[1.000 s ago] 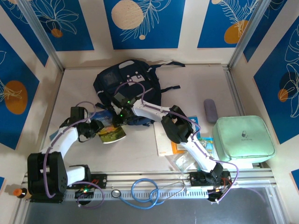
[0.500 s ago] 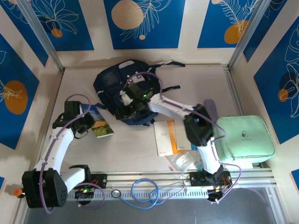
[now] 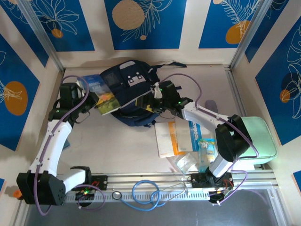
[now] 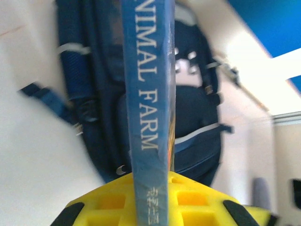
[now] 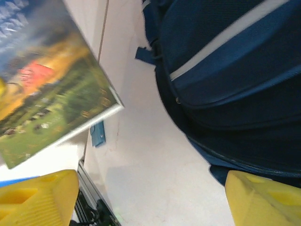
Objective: Pack the student bag
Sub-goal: Pass the book.
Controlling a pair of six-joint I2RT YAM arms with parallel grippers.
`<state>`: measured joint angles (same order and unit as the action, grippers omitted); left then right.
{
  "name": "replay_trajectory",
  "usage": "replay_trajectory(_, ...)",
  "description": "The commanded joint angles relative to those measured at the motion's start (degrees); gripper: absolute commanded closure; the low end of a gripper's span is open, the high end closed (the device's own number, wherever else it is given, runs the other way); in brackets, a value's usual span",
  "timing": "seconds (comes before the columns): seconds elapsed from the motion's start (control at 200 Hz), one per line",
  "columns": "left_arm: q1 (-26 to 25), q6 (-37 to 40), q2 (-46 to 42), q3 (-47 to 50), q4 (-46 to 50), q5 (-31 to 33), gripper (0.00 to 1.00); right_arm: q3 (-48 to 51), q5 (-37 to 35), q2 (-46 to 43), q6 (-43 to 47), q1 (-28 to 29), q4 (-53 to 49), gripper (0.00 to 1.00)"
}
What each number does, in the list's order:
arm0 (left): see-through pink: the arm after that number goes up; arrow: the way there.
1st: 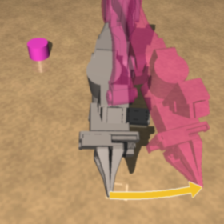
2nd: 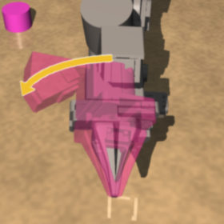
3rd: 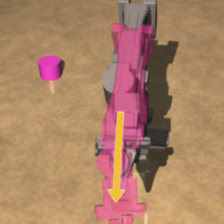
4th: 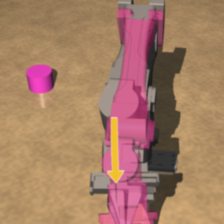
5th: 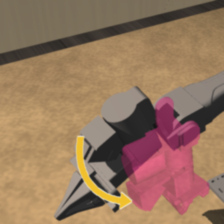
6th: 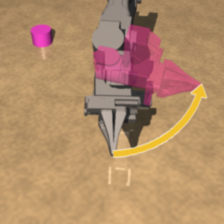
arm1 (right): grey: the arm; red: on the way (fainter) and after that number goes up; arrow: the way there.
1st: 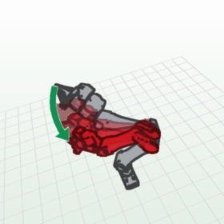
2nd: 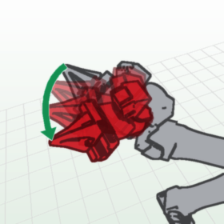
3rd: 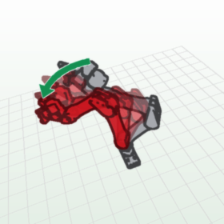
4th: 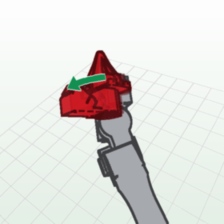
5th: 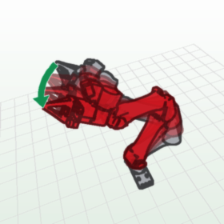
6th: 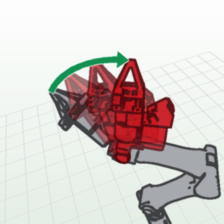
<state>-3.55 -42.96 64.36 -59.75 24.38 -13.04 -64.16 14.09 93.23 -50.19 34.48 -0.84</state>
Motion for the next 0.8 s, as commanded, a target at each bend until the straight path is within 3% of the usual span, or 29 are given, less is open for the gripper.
replay_trajectory(0.0, -2.8, -9.6, 2.6, -2.6, -18.1, -2.1, 1.0, 2.8, 3.4, -4.3, -8.8, -2.0, 11.7, 0.15)
replay_trajectory(0.34, -14.2, -21.7, 13.2, -3.8, -41.2, 5.2, 1.0, 7.8, 8.4, -0.8, -28.6, -5.9, 35.8, 0.09)
replay_trajectory(0.605, -18.0, -24.0, 13.7, -3.3, -43.9, 10.6, 1.0, 4.7, 11.6, 8.4, -44.4, -6.4, 53.0, 0.12)
replay_trajectory(0.795, -18.2, -25.7, 14.2, -3.5, -45.0, 9.6, 1.0, 1.1, 9.9, 11.1, -44.0, -5.1, 53.3, 0.14)
